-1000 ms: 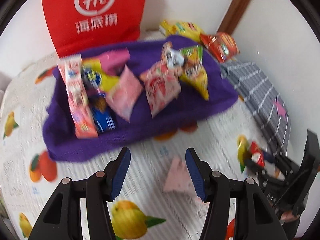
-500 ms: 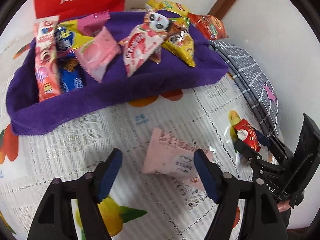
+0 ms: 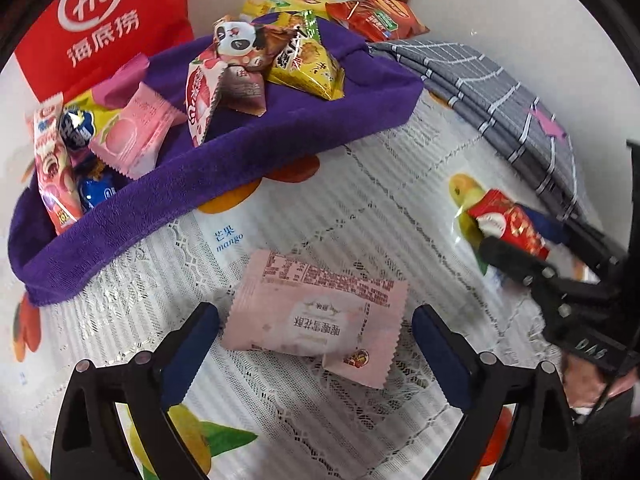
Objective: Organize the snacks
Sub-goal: 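Grip the pink square candy with the left tool while the right tool grips the red candy bag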
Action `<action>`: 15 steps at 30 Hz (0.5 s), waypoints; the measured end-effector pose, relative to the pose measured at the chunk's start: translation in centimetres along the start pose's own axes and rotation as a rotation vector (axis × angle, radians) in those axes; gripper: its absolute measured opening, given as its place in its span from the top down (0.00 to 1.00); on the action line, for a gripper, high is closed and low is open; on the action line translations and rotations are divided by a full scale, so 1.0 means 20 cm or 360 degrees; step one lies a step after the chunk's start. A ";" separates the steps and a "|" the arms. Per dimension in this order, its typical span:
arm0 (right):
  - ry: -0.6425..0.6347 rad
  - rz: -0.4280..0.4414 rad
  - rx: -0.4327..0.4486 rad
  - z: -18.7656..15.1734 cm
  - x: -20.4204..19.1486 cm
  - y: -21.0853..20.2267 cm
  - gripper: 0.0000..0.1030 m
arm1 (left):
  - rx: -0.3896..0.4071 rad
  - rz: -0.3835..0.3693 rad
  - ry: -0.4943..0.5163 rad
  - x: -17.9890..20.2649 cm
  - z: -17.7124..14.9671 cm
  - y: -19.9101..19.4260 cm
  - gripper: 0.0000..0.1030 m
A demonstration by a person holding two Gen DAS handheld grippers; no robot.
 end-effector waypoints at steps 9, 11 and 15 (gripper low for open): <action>0.0012 0.0001 0.0007 0.00 0.00 0.00 0.40 | 0.0048 0.0073 -0.0028 -0.02 0.01 -0.02 0.29; 0.0015 0.0005 0.0009 0.00 0.00 0.00 0.40 | 0.0065 0.0084 -0.0037 -0.03 0.01 -0.03 0.37; 0.0011 -0.0001 0.0008 0.00 0.00 0.00 0.40 | 0.0063 0.0052 -0.0068 -0.06 0.00 -0.04 0.42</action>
Point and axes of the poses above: each gripper's, at about its wrist camera, not at the fingertips, and y roughly the way its jaws point, x to its right, z to its top, the point moved 6 cm from there along y, roughly the way its jaws point, and after that the axes turned 1 degree about -x, right-handed, at the moved point
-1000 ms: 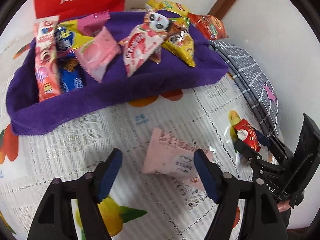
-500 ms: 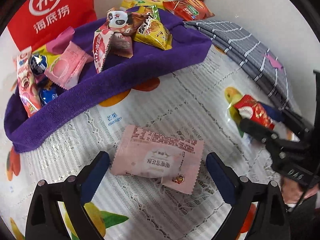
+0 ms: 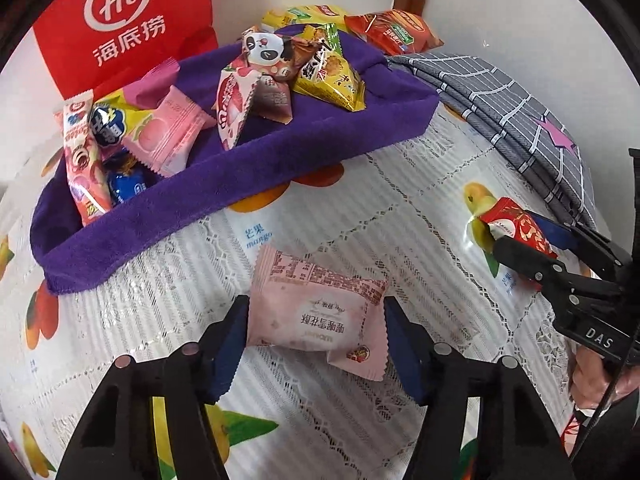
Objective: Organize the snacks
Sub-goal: 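Grip the pink square candy with the left tool while the right tool grips the red candy bag, then carry the pink candy and red candy bag over the purple towel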
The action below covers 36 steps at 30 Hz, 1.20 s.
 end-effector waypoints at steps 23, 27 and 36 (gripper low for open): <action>0.0069 -0.0024 -0.0039 0.01 0.00 -0.04 0.61 | 0.0030 -0.0084 -0.0293 -0.25 -0.20 -0.17 0.56; 0.0065 0.0016 -0.0010 0.08 -0.06 -0.09 0.61 | 0.0042 -0.0106 -0.0333 -0.31 -0.20 -0.21 0.56; -0.0057 0.0000 0.0146 0.37 -0.21 -0.22 0.61 | 0.0159 -0.0087 -0.0350 -0.39 -0.04 -0.38 0.56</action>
Point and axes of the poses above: each gripper's, at about its wrist camera, not at the fingertips, and y roughly the way its jaws point, x to its right, z to its top, the point moved 6 cm from there along y, roughly the way its jaws point, and after that the axes turned 1 degree about -x, right-handed, at the moved point
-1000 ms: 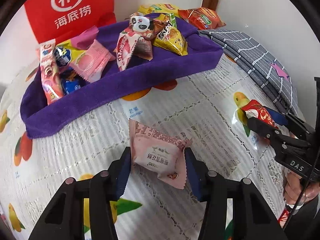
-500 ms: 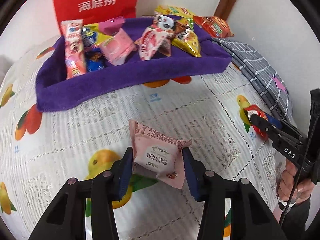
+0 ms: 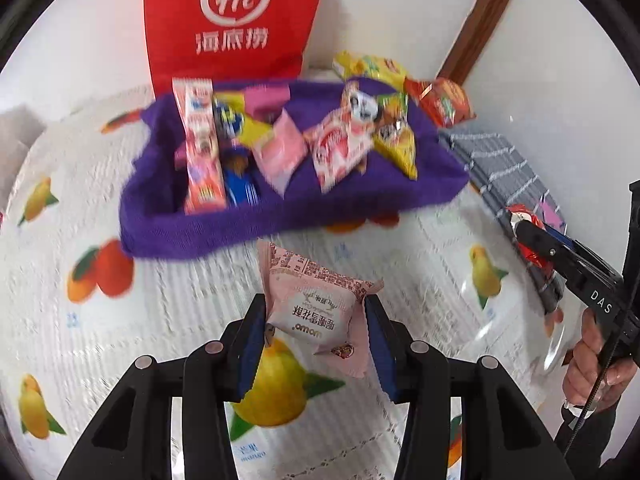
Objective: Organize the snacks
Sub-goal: 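Carry the pink candy and red candy bag over the purple towel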
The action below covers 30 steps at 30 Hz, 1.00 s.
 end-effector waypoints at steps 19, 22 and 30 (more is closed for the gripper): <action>0.0003 -0.0021 0.0058 0.46 -0.15 0.20 0.61 | 0.0199 -0.0032 0.0023 0.02 0.61 -0.08 0.56; -0.0006 -0.0023 0.0049 0.48 -0.17 0.26 0.61 | 0.0220 -0.0027 0.0013 0.01 0.66 -0.05 0.56; -0.0006 -0.0043 -0.0045 0.44 -0.17 0.47 0.61 | 0.0183 0.0005 -0.0032 -0.08 0.69 0.11 0.56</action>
Point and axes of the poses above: each gripper's, at about its wrist camera, not at the fingertips, and y roughly the way its jaws point, x to its right, z to its top, the point moved 6 cm from there along y, roughly the way its jaws point, and after that the axes turned 1 degree about -x, right-handed, at the moved point
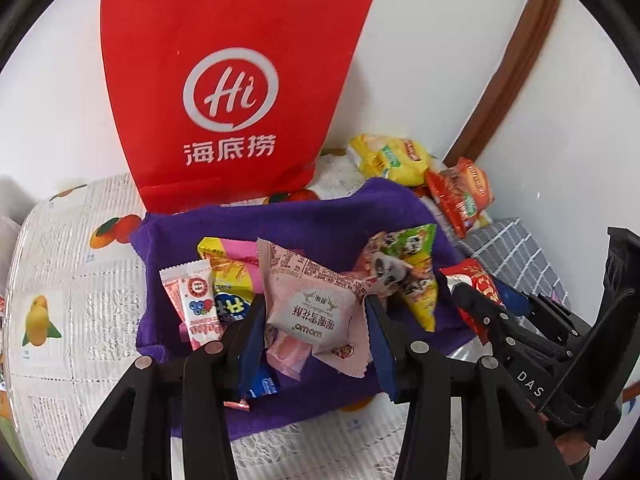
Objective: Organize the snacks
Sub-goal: 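Carry the pink candy and red candy bag over the purple towel, then lower both held candies into the towel and open both tools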
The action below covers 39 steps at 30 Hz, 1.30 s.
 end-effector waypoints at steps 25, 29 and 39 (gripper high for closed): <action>-0.0015 0.0034 -0.0017 -0.02 0.01 0.21 0.61 | -0.0034 -0.0009 -0.0122 -0.08 -0.01 0.15 0.56; -0.0011 0.0040 -0.0017 -0.02 0.02 0.22 0.61 | -0.0038 -0.0011 -0.0133 -0.08 -0.01 0.16 0.56; -0.0062 -0.0036 -0.0037 -0.01 0.02 0.27 0.61 | -0.0096 -0.0045 -0.0104 0.00 -0.05 0.22 0.56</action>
Point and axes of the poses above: each gripper's, at about its wrist camera, not at the fingertips, and y roughly the way its jaws point, x to its right, z to its top, the point moved 6 cm from there along y, roughly the way its jaws point, and after that the axes turned 1 degree about -x, right-handed, at the moved point
